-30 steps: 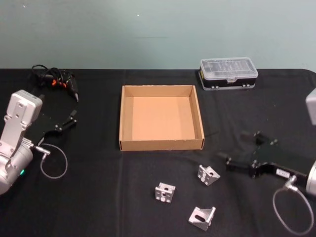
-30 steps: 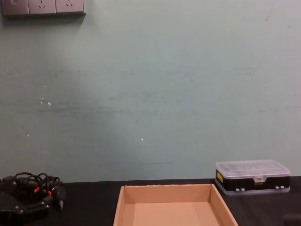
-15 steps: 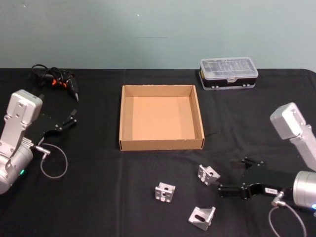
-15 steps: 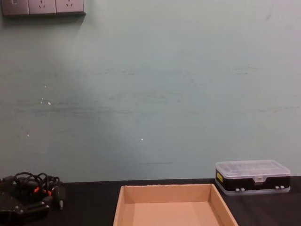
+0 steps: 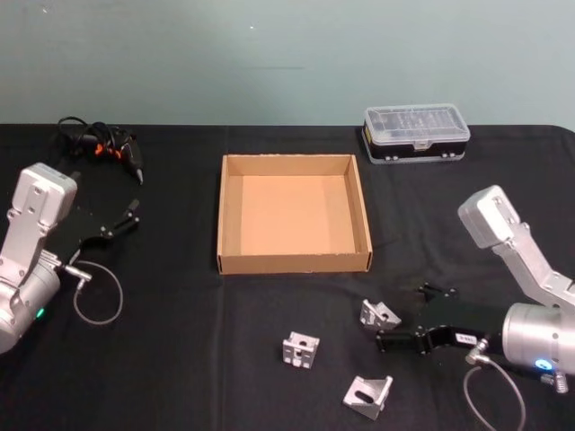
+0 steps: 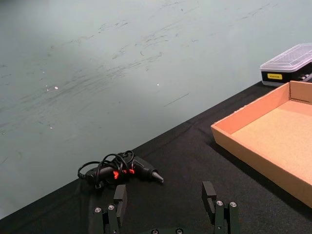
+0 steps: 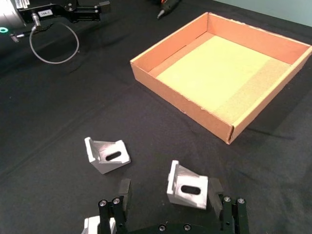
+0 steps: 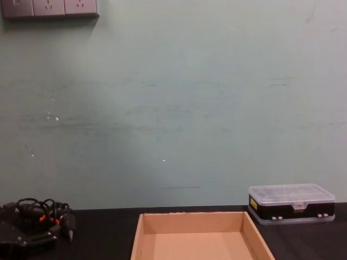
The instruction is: Use one hand to pick up the angle iron from the table and place it into the box.
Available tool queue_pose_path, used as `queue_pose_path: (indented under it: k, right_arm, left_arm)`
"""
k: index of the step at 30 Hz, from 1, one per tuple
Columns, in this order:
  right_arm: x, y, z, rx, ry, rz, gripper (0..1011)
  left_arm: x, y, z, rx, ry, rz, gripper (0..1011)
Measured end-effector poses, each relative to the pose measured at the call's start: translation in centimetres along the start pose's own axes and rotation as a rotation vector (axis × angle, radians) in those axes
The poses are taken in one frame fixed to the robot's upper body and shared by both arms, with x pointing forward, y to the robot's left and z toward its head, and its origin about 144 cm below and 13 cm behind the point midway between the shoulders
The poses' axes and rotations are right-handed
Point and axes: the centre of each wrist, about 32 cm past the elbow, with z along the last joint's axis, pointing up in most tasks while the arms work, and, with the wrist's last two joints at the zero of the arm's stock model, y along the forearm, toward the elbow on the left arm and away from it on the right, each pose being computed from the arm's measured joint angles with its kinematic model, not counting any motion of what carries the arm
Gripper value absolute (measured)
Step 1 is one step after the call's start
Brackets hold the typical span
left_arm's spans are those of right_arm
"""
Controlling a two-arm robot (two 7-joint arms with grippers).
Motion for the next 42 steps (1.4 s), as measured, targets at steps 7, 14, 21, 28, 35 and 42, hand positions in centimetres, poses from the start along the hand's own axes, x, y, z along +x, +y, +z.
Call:
queue_pose_path:
  k: [7,14,21,28,35,42]
  right_arm:
    - [0.3,1.1,0.1,-0.006,-0.006,-0.002,1003]
    - [0.8,1.9,-0.1,-0.012,-0.005,-0.011,1003]
    - [0.9,2.4,-0.1,-0.010,-0.012,-0.006,1003]
    - [0.9,2.6,-0.2,-0.010,-0.015,0.009,927]
    - [0.8,2.6,-0.6,-0.013,-0.014,0.021,734]
    - [0.8,2.5,-0.9,-0.011,-0.013,0.024,490]
  left_arm:
    - [0.0,0.0,0.0,0.000,0.000,0.000,1011]
    - [0.0,0.0,0.0,0.000,0.000,0.000,1012]
    - [0.0,0.0,0.0,0.000,0.000,0.000,1011]
    - [0.0,0.0,0.0,0.000,0.000,0.000,1011]
    - [0.0,0.0,0.0,0.000,0.000,0.000,1011]
    - [0.0,0.0,0.0,0.000,0.000,0.000,1011]
